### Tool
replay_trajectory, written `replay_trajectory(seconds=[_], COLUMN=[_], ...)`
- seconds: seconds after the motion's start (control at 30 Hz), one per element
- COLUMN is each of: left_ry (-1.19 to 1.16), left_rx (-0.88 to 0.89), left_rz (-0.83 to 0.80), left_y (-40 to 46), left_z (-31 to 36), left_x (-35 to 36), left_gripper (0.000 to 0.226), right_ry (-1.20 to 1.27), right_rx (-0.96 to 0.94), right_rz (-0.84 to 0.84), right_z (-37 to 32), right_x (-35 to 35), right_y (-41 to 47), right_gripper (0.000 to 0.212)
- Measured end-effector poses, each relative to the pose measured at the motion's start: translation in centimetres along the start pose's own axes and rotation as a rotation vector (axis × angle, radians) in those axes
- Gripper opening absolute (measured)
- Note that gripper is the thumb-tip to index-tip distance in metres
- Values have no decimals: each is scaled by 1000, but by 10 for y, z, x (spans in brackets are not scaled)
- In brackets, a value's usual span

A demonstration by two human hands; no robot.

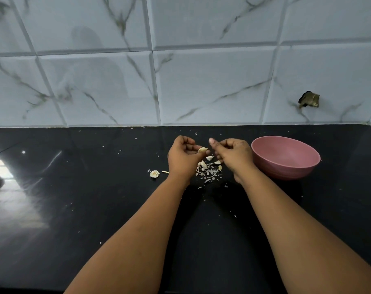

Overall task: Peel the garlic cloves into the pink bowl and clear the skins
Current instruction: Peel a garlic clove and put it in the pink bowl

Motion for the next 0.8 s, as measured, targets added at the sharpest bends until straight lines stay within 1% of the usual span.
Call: replay_trajectory(seconds=[0.07, 0.13, 0.2, 0.27, 0.4, 0.63, 0.7, 0.77, 0.8], left_ry=[-5, 3, -23, -69, -113, -149, -135, -115, -99], left_rx=[-10, -5, -22, -55, -107, -99, -103, -116, -118], left_rz=[-12, -37, -78, -118, -182, -245, -235, -229, -226], left_y=[0, 1, 2, 3, 2, 2, 2, 3, 3], left_z=[-2, -3, -5, -6, -8, -4, -4, -7, -7], left_x=[1, 2, 3, 3, 8, 12, 11, 11, 11], left_gripper=[38, 33, 30, 29, 24, 17, 15, 13, 12], right_ry=[136, 149, 138, 91, -211, -429, -435, -343, -268], right_rx=[36, 21, 14, -8, -113, -249, -294, -285, -258], right_rz=[-92, -164, -182, -165, -116, -30, 13, 2, -38], right_z=[1, 0, 0, 0, -1, -13, -15, -14, -12], right_x=[4, 8, 9, 8, 6, 4, 2, 0, 1], right_y=[-2, -4, -5, -4, 1, -1, -2, 0, 0], right_gripper=[18, 8, 6, 7, 14, 27, 29, 21, 16])
Point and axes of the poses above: each hand's wrist, its own y-axis towards the middle knuckle, its own x-axis out of the palm, z = x × y, the point moved 5 cm from there along y, towards the middle knuckle, and after that the axes turned 5 degrees about -x, right-handed, at the moved point
